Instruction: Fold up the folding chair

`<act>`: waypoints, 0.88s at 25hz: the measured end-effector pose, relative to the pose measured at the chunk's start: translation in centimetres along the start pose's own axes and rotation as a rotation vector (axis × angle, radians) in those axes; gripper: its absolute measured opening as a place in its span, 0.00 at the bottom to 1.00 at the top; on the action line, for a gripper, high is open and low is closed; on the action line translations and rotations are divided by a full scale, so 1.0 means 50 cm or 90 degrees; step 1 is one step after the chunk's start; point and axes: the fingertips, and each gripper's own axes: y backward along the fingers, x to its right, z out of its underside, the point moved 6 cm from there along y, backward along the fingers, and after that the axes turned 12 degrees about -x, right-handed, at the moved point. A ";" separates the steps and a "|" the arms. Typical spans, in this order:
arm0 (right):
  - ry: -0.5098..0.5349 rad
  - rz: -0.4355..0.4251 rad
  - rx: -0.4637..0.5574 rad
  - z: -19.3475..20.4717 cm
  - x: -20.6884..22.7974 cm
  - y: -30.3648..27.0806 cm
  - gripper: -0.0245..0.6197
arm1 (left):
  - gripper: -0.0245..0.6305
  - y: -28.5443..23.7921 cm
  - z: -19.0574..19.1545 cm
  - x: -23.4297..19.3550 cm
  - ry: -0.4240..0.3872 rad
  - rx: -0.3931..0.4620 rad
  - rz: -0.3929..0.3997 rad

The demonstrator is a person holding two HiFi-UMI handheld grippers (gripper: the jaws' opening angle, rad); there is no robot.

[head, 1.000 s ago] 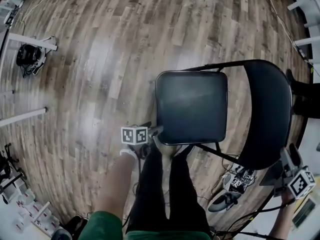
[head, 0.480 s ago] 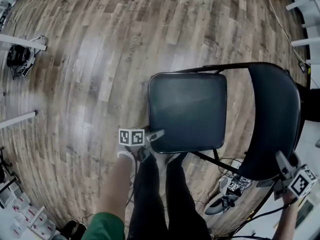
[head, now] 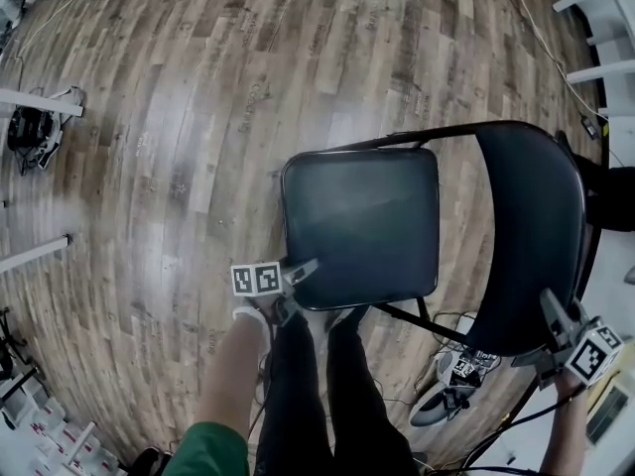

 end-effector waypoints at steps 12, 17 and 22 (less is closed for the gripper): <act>-0.017 -0.030 0.020 -0.008 0.006 0.007 0.23 | 0.63 0.007 0.011 0.015 0.042 0.023 0.054; -0.014 -0.022 0.031 -0.018 -0.011 0.039 0.22 | 0.61 0.016 0.008 0.069 0.042 0.033 0.057; -0.019 -0.007 0.039 -0.028 -0.022 0.079 0.21 | 0.60 0.028 0.017 0.159 0.031 0.028 0.038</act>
